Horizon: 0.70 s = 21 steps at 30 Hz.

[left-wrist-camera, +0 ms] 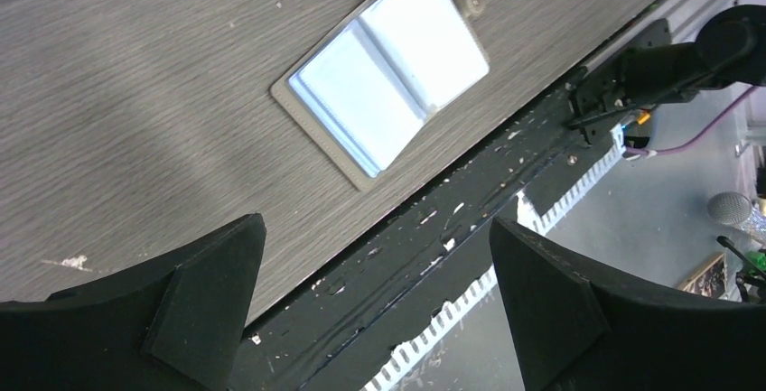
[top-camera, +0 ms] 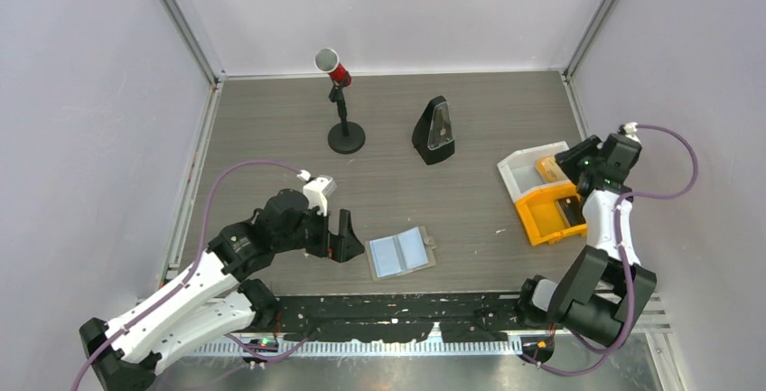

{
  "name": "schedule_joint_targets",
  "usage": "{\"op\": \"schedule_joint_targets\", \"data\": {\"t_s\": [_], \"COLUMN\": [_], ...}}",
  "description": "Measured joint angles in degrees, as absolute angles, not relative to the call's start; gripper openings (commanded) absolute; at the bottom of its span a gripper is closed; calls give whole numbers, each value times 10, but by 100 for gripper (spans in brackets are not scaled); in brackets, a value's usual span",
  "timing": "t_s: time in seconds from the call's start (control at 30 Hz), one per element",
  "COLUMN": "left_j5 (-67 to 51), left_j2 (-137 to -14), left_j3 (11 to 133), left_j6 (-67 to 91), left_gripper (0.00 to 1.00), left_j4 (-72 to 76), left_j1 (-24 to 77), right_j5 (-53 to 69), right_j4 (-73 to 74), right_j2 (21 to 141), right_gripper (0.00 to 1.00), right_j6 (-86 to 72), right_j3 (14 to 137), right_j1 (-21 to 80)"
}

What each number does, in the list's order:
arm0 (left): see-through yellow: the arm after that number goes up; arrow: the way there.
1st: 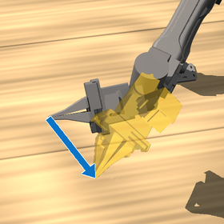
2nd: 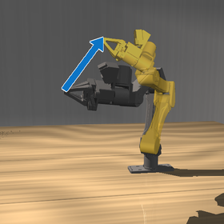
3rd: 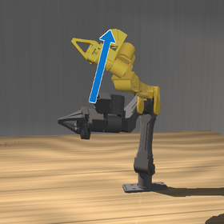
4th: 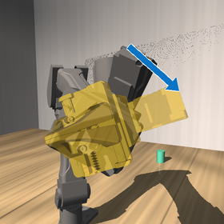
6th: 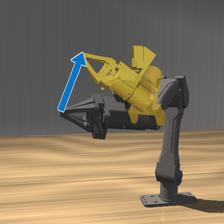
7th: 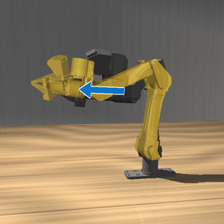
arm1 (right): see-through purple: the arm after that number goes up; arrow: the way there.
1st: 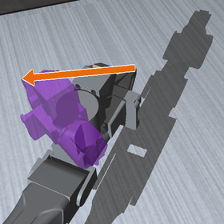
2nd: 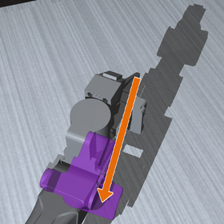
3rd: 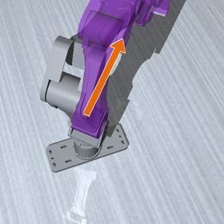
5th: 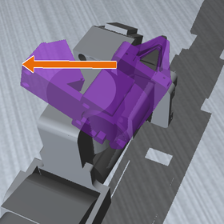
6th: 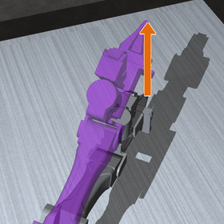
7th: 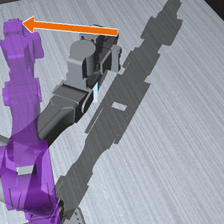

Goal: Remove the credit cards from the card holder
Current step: Remove the credit card from the card holder.

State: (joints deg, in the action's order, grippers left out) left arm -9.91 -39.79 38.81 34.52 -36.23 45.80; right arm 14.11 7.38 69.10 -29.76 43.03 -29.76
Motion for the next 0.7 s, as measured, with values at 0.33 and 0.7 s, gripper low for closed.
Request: {"op": "schedule_joint_targets", "data": {"t_s": [0.33, 0.7], "left_j5": [-96, -70], "left_j2": [-431, -439], "left_j3": [354, 336], "left_j6": [375, 399], "left_gripper": [85, 86], "left_j4": [-334, -330], "left_j1": [458, 458], "right_j5": [118, 25], "right_j4": [151, 176], "right_j2": [591, 522], "right_gripper": [35, 46], "right_j6": [-272, -337], "right_j3": [434, 349], "right_j1": [-29, 324]}}
